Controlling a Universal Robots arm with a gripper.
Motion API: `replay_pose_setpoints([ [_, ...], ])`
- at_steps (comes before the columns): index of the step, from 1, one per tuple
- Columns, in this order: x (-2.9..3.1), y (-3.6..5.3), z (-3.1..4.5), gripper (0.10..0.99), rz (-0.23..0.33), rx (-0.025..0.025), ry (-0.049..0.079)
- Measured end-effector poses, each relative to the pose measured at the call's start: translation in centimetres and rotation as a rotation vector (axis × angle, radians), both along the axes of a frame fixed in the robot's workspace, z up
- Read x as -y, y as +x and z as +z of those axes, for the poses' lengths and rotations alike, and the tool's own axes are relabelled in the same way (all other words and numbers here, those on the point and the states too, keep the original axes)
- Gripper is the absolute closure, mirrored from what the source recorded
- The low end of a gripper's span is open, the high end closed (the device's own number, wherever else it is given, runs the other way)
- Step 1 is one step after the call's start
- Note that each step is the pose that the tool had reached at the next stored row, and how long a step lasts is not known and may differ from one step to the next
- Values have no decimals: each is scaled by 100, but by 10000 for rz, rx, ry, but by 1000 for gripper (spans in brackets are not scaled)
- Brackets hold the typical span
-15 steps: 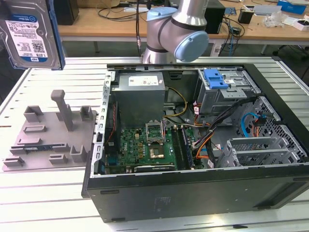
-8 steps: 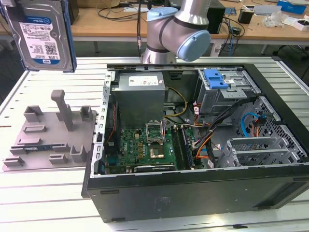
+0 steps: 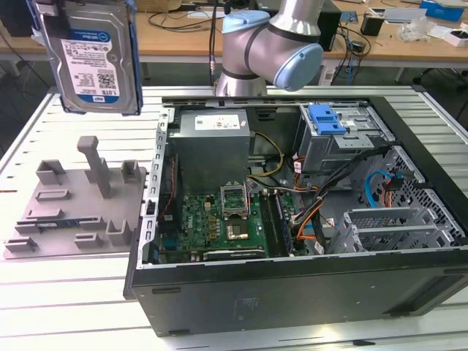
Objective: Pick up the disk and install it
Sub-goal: 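Pick up the disk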
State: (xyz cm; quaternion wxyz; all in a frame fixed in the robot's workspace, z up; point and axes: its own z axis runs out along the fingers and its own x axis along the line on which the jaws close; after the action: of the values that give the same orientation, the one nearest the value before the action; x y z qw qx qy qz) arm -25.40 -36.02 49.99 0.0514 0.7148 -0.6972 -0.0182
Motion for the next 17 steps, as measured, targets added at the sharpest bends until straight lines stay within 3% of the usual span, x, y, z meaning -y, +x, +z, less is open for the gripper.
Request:
replay_pose_setpoints([
  [6,120,251,0,718,2,0,-29],
  [13,263,373,0,718,0,0,-77],
  [17,324,498,0,718,0,0,-105],
])
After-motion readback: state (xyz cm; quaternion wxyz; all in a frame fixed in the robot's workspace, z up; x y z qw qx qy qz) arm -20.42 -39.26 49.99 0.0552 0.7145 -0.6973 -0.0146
